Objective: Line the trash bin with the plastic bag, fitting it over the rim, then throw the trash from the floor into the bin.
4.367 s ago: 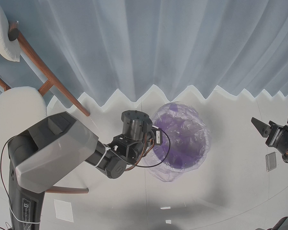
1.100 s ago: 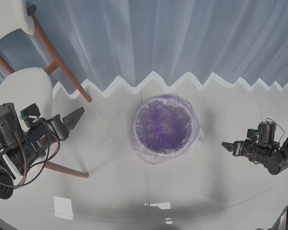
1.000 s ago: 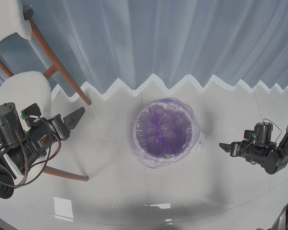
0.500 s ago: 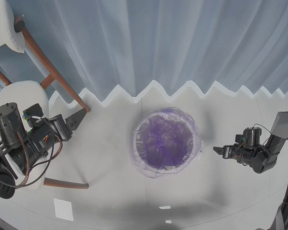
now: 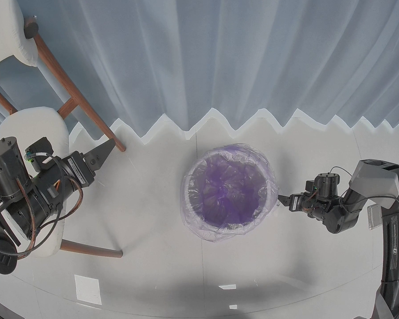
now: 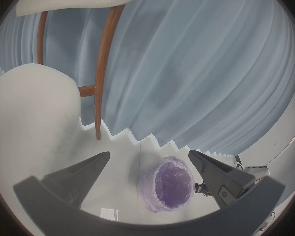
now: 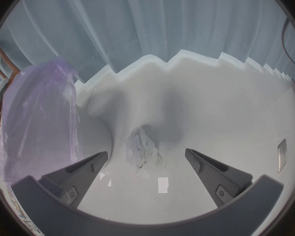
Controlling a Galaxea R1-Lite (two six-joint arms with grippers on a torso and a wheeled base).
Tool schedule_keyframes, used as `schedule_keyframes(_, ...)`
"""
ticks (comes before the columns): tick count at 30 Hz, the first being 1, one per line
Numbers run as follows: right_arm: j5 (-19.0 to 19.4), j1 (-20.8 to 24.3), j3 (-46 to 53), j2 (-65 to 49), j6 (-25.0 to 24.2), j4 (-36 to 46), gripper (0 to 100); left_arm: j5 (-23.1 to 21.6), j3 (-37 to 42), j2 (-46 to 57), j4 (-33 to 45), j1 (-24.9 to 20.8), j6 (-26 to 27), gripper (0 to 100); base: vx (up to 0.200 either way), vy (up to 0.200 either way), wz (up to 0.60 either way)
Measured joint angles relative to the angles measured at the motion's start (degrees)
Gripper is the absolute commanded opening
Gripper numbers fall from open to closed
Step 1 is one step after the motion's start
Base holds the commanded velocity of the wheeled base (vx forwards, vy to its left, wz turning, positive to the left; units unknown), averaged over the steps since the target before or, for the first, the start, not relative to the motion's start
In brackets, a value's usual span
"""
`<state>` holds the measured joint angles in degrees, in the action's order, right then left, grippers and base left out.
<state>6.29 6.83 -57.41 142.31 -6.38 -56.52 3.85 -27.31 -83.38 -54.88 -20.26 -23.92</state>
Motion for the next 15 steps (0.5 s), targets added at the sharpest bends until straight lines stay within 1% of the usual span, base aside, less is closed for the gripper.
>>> schedule_keyframes(11, 0.00, 1.41, -18.55, 6.50, -0.13, 12.23, 100, 1.56, 0.82, 0.32, -0.05, 1.30, 0.35, 100, 0.000, 0.000, 0.00)
schedule_keyframes(15, -0.02, 1.82, -24.67, 9.01, -0.20, 19.32, 100, 1.94, 2.40, 0.76, -0.07, 2.74, 0.49, 100, 0.000, 0.000, 0.00)
